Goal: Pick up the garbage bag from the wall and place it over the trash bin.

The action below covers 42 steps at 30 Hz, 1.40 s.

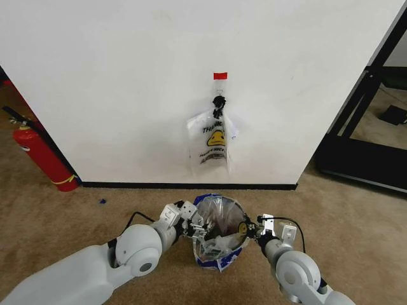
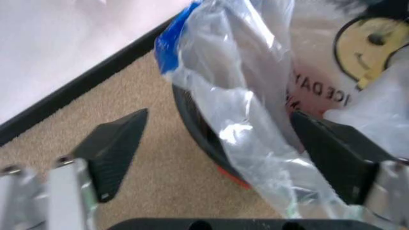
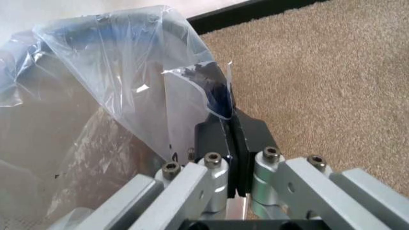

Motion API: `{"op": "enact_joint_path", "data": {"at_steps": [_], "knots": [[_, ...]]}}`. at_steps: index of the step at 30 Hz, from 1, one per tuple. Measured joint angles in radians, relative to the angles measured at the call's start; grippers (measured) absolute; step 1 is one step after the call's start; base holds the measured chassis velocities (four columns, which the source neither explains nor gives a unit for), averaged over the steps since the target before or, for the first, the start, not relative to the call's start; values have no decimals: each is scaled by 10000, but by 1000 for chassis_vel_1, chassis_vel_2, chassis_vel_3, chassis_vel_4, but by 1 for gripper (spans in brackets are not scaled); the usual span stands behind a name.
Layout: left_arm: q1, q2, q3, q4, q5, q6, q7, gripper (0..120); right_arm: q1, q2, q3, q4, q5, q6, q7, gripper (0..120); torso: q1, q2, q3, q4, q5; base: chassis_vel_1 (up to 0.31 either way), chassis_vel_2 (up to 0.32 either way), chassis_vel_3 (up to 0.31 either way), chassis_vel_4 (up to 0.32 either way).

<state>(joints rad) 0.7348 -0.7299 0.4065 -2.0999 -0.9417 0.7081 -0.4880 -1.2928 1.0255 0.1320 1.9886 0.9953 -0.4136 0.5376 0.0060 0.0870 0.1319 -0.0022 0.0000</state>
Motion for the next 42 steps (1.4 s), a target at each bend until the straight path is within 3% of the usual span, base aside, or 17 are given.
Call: {"op": "enact_joint_path", "data": {"at_steps": [10,18,22,31,42], "knots": [[11,-12,145,360,147,-4,231,46,102,-28,-28,-32,68,-10,6,0,0,0,0,0,0,0,0,0,0],[132,-47,179,324,160,-66,272,23,108,-44,-3,-65,70,-7,-4,0,0,0,0,0,0,0,0,0,0],[97,-70,184,368,196,-206,253,4,85,-40,5,-62,63,1,-10,0,0,0,0,0,0,0,0,0,0],[101,-112,158,542,202,-279,249,0,105,-41,-47,-45,60,3,-9,0,0,0,0,0,0,0,0,0,0],[588,-271,-485,1611,14,-489,314,0,7,-111,-28,18,45,33,-64,0,-1,-1,1,-3,0,0,0,0,0]]}}
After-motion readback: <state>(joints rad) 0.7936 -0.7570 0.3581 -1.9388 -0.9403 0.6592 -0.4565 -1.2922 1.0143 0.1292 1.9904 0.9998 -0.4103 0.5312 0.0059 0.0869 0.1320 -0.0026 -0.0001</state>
